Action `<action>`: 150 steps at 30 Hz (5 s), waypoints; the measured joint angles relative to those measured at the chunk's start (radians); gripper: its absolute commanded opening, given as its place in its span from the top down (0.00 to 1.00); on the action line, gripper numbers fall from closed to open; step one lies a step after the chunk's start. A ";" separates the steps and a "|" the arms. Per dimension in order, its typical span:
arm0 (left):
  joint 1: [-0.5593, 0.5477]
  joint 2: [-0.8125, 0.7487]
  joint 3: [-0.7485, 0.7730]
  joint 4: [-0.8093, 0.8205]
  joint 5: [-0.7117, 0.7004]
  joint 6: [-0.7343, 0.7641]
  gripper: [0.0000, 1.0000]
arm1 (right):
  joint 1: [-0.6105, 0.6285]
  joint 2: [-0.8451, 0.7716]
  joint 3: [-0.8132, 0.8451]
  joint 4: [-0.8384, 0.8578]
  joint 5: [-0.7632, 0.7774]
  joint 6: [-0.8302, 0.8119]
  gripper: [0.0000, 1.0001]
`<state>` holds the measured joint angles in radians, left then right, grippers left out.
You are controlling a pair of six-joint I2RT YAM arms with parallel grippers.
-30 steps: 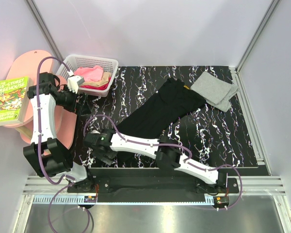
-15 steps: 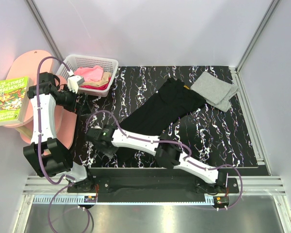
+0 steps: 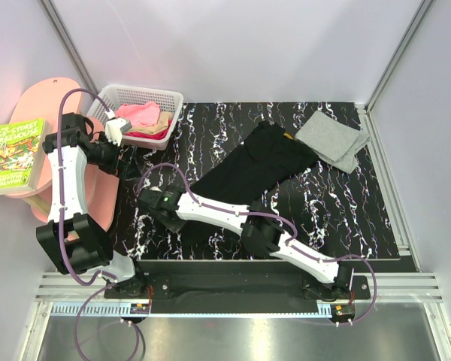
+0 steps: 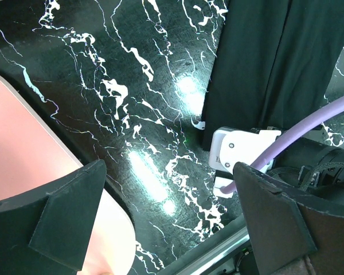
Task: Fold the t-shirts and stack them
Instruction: Fold the tshirt
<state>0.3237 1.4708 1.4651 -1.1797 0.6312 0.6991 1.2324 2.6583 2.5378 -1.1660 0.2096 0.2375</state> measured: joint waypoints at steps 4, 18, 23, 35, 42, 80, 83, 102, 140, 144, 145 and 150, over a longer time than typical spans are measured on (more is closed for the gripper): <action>0.000 0.000 0.000 0.000 -0.001 0.000 0.01 | -0.001 0.012 0.042 -0.031 -0.032 0.003 0.82; -0.001 0.006 0.007 0.001 -0.006 -0.005 0.01 | 0.031 -0.082 0.125 -0.082 -0.202 0.037 0.86; -0.001 0.006 0.021 0.000 -0.007 -0.014 0.01 | 0.025 -0.182 0.075 -0.079 -0.200 0.042 0.85; -0.021 0.019 0.046 0.000 -0.017 -0.027 0.01 | -0.222 -0.587 -0.510 0.117 -0.212 0.063 0.85; -0.039 0.019 0.057 0.000 -0.033 -0.029 0.01 | -0.313 -0.600 -0.702 0.207 -0.257 0.065 0.88; -0.122 0.024 0.031 -0.001 -0.086 -0.038 0.01 | -0.555 -0.529 -0.703 0.227 0.113 -0.021 0.00; -0.123 0.023 0.031 0.000 -0.090 -0.038 0.01 | -0.550 -0.529 -0.600 0.158 0.172 -0.002 0.00; -0.131 0.023 0.031 0.000 -0.096 -0.038 0.01 | -0.352 -0.565 -0.695 0.235 -0.457 0.135 0.00; -0.143 0.023 0.030 0.006 -0.123 -0.044 0.01 | 0.028 -0.415 -0.661 0.157 0.293 -0.046 0.00; -0.143 0.027 0.030 0.011 -0.121 -0.049 0.01 | 0.017 -0.360 -0.663 0.124 0.438 -0.054 0.00; -0.143 0.029 0.030 0.013 -0.120 -0.050 0.01 | 0.015 -0.360 -0.663 0.125 0.467 -0.054 0.00; -0.143 0.034 0.030 0.019 -0.121 -0.053 0.01 | 0.011 -0.349 -0.663 0.143 0.536 -0.055 0.00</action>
<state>0.1802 1.5047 1.4952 -1.1603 0.5106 0.6460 1.2434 2.3096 1.8744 -1.0233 0.7460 0.1829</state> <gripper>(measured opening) 0.987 0.993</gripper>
